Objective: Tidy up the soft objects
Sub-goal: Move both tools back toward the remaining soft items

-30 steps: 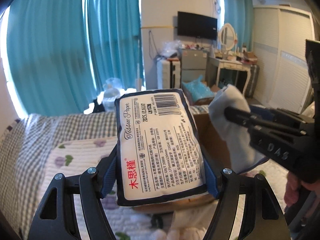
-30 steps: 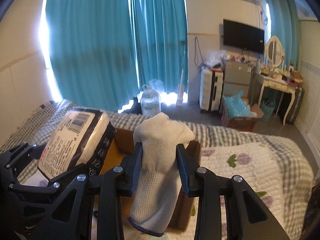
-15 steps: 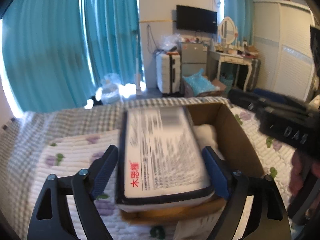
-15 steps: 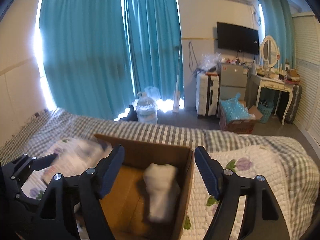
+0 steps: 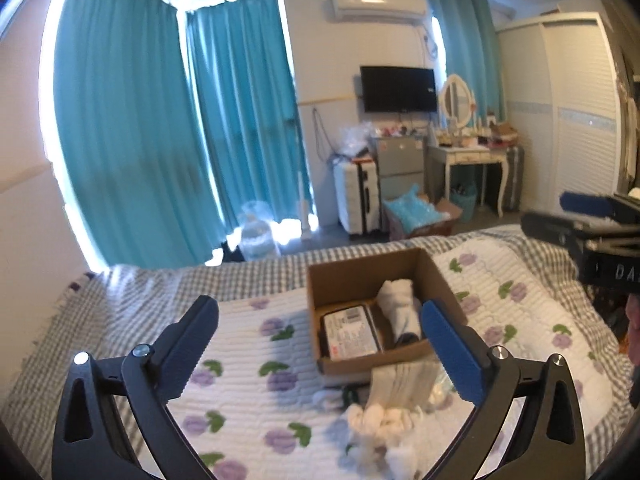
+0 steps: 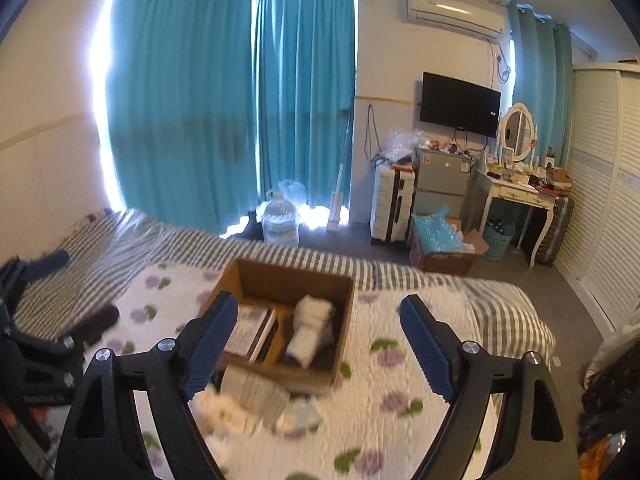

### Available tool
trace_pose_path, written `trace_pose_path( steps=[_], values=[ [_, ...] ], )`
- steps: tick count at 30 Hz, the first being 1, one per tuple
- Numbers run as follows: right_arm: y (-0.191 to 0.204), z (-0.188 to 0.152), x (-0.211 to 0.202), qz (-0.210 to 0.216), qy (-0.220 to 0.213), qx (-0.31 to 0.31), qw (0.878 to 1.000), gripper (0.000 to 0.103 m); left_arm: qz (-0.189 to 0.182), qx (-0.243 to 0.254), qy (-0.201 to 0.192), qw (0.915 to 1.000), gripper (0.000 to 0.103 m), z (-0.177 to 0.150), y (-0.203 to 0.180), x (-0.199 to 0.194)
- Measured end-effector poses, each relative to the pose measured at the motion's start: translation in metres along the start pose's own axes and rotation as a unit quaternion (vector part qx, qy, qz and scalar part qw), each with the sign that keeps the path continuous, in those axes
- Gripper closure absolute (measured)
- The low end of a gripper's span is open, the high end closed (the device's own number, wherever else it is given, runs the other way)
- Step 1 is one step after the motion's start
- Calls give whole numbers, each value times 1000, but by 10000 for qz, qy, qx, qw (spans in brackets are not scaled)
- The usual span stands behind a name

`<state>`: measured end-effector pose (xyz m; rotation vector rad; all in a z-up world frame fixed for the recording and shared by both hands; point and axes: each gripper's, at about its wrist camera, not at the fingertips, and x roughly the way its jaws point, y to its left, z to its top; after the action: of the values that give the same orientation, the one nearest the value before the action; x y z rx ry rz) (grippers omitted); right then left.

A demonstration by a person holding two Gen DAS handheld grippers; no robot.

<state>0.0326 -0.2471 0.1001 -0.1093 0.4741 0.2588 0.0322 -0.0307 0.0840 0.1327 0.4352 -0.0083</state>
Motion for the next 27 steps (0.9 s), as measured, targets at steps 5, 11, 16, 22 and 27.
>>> trace_pose_path(
  steps=[5, 11, 16, 22, 27],
  values=[
    [23, -53, -6, 222, 407, -10, 9989, 19, -10, -142, 175, 9997, 0, -39, 7, -15],
    [57, -132, 41, 394, 1068, -127, 9934, 19, 15, -702, 626, 9956, 0, -103, 20, 13],
    [78, -185, 87, 744, 1760, -37, 9816, 19, 33, -767, 1068, 9913, 0, -154, 20, 40],
    [99, -210, 124, 783, 2221, -286, 9714, 26, 21, -652, 1624, 9846, 0, -194, 22, 69],
    [104, -217, 140, 1044, 2401, -207, 9649, 57, 55, -722, 1900, 9791, 0, -204, 28, 79]
  ],
)
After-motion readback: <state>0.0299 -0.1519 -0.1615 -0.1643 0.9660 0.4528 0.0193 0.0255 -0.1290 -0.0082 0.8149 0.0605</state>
